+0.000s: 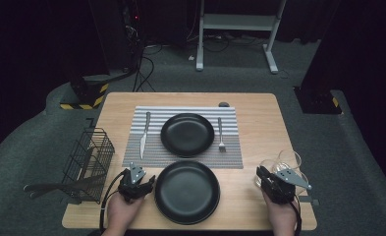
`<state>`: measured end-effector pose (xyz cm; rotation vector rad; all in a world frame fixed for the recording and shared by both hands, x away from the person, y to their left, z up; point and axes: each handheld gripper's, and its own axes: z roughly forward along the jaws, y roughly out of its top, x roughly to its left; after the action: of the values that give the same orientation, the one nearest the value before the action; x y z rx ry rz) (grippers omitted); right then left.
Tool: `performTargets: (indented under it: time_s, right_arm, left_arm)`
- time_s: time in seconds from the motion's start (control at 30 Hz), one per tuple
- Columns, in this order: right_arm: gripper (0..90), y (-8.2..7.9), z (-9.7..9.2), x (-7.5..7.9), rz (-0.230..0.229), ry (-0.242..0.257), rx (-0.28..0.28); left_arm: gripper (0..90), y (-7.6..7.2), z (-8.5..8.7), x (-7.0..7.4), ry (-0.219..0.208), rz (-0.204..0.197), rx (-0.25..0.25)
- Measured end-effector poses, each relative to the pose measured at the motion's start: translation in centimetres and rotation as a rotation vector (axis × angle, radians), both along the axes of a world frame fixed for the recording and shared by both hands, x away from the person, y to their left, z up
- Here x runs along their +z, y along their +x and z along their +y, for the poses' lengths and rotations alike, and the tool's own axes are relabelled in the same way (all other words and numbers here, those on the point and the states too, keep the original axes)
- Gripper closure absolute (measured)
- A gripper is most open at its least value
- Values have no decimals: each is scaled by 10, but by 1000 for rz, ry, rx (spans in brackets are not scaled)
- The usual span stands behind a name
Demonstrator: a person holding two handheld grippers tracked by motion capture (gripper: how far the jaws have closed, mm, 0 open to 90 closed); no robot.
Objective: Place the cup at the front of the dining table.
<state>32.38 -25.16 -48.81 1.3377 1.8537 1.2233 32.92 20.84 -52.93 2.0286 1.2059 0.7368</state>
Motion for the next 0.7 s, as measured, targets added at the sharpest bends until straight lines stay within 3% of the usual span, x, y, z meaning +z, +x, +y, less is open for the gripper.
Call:
performTargets:
  time_s: [0.5,0.7]
  right_arm:
    - [799,1,15,0,-6,-5,53]
    - [798,3,30,1,-11,-10,100]
  left_arm:
    - [395,1,1,0,-15,9,-3]
    - [392,2,2,0,-32,19,-1]
